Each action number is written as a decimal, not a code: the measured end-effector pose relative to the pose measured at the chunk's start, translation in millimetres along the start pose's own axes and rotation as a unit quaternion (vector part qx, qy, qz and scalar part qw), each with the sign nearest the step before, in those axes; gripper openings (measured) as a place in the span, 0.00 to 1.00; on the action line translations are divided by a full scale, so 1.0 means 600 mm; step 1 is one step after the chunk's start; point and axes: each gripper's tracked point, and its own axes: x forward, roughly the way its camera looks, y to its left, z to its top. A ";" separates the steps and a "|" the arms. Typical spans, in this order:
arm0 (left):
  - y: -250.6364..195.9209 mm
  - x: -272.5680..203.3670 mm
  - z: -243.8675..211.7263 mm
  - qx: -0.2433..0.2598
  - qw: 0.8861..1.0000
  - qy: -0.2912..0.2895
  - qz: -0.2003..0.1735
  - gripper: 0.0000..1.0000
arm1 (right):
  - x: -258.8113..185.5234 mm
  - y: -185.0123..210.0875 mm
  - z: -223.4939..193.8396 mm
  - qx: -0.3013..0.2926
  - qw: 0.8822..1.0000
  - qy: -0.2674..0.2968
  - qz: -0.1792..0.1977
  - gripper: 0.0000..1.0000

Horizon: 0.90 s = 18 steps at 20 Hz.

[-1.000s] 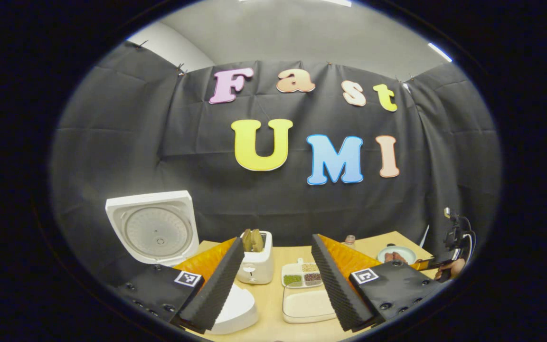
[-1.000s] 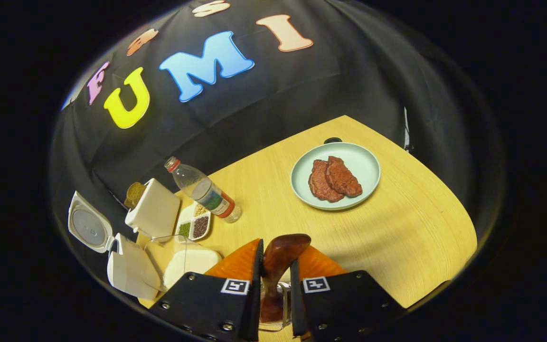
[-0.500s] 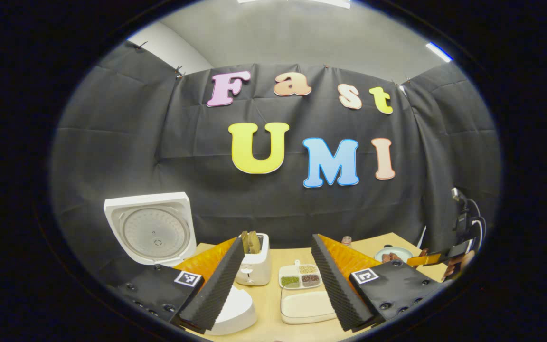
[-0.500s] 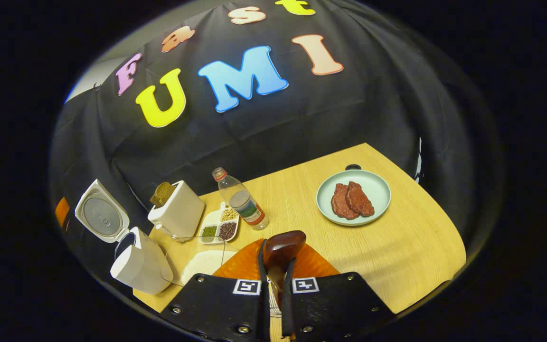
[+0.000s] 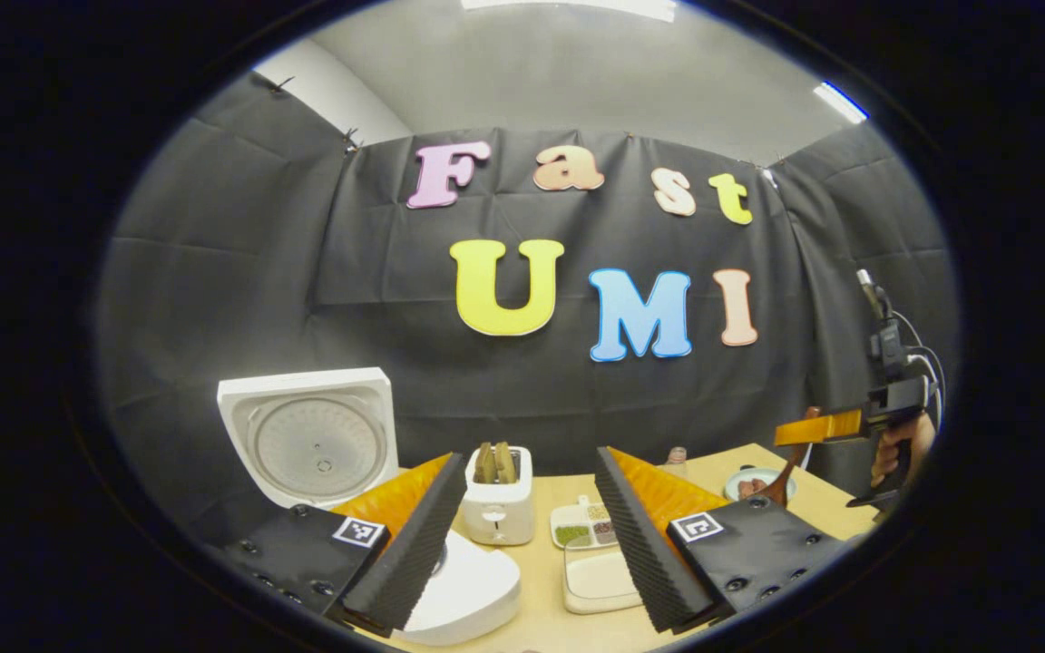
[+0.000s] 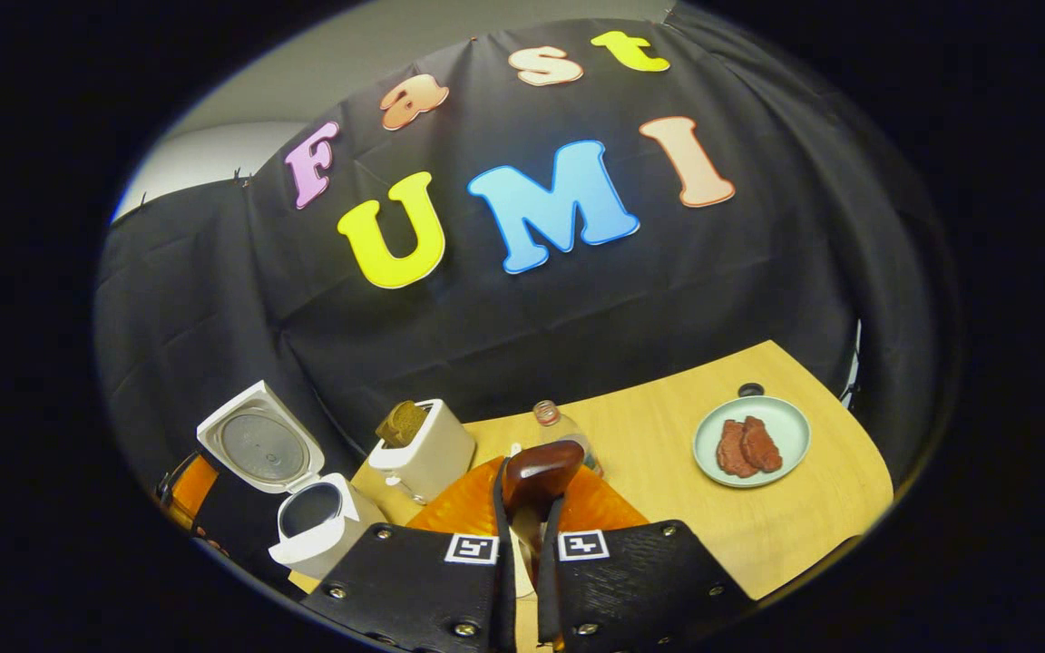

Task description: Close the left gripper, press the button to open the rice cooker; take a wooden spoon from the chopstick holder with the right hand, scoop a spoonful of rice and pour it into the rice cooker, then put the wooden spoon back into the chopstick holder.

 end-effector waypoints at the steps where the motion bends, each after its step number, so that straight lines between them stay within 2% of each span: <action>1: 0.005 -0.004 -0.001 -0.003 1.000 -0.002 -0.007 0.99 | 0.017 0.020 -0.013 -0.001 1.000 0.009 0.008 0.10; 3: 0.018 -0.008 -0.009 -0.010 1.000 0.000 -0.018 0.99 | 0.047 0.051 -0.043 -0.005 1.000 0.024 0.015 0.09; 4: 0.030 -0.010 -0.017 -0.008 1.000 0.003 -0.019 0.95 | 0.064 0.063 -0.058 -0.009 0.999 0.029 0.016 0.10; 5: 0.044 -0.011 -0.023 -0.005 1.000 0.007 -0.018 0.99 | 0.081 0.070 -0.074 -0.017 0.999 0.033 0.013 0.10; 10: 0.108 -0.021 -0.045 0.008 1.000 0.022 -0.006 0.99 | 0.167 0.087 -0.163 -0.034 0.997 0.064 -0.019 0.10; 13: 0.135 -0.034 -0.053 0.005 1.000 0.028 0.000 0.99 | 0.209 0.089 -0.195 -0.082 0.994 0.062 -0.037 0.10; 15: 0.152 -0.034 -0.067 0.005 0.999 0.036 0.007 0.99 | 0.224 0.110 -0.231 -0.090 0.993 0.073 -0.027 0.10; 18: 0.171 -0.032 -0.078 0.007 0.999 0.043 0.013 0.99 | 0.217 0.147 -0.263 -0.067 0.994 0.087 0.004 0.10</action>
